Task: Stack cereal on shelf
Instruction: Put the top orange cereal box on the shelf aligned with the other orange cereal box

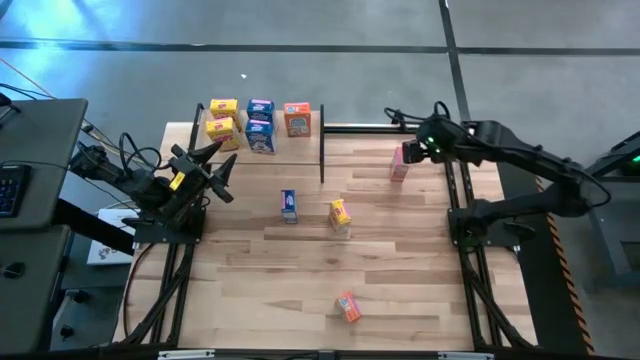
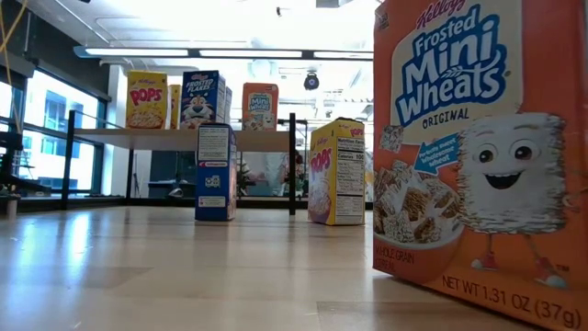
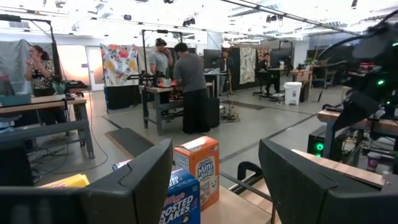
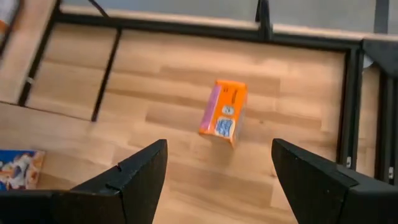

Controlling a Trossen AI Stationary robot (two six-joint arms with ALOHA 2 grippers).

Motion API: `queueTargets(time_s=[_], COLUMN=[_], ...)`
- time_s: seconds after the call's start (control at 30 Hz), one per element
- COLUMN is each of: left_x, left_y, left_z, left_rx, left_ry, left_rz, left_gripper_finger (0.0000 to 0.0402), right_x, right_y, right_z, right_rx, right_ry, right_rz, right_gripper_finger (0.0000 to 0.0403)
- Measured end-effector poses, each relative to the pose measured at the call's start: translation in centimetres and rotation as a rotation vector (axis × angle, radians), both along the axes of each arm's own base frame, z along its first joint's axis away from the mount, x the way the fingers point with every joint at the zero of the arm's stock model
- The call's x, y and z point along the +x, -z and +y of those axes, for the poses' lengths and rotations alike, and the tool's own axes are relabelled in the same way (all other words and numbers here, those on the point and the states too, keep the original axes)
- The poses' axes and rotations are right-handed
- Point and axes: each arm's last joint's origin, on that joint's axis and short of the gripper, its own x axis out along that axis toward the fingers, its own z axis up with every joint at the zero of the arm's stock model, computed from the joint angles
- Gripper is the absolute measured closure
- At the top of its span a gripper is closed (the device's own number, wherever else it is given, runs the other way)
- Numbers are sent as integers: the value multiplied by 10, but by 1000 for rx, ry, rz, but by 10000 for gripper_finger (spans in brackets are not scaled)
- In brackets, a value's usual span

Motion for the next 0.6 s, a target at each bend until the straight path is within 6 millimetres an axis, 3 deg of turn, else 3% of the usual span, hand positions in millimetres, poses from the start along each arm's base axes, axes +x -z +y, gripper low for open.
queueTargets(time_s=[0.6], left_x=[0], left_y=[0], left_z=[0], left_rx=[0], left_ry=[0], left_rz=[0], left_gripper_finger=[172], right_x=[27], right_y=[43], right_z=[-63], right_rx=[234], right_ry=[21], right_rz=[118], right_gripper_finger=[121])
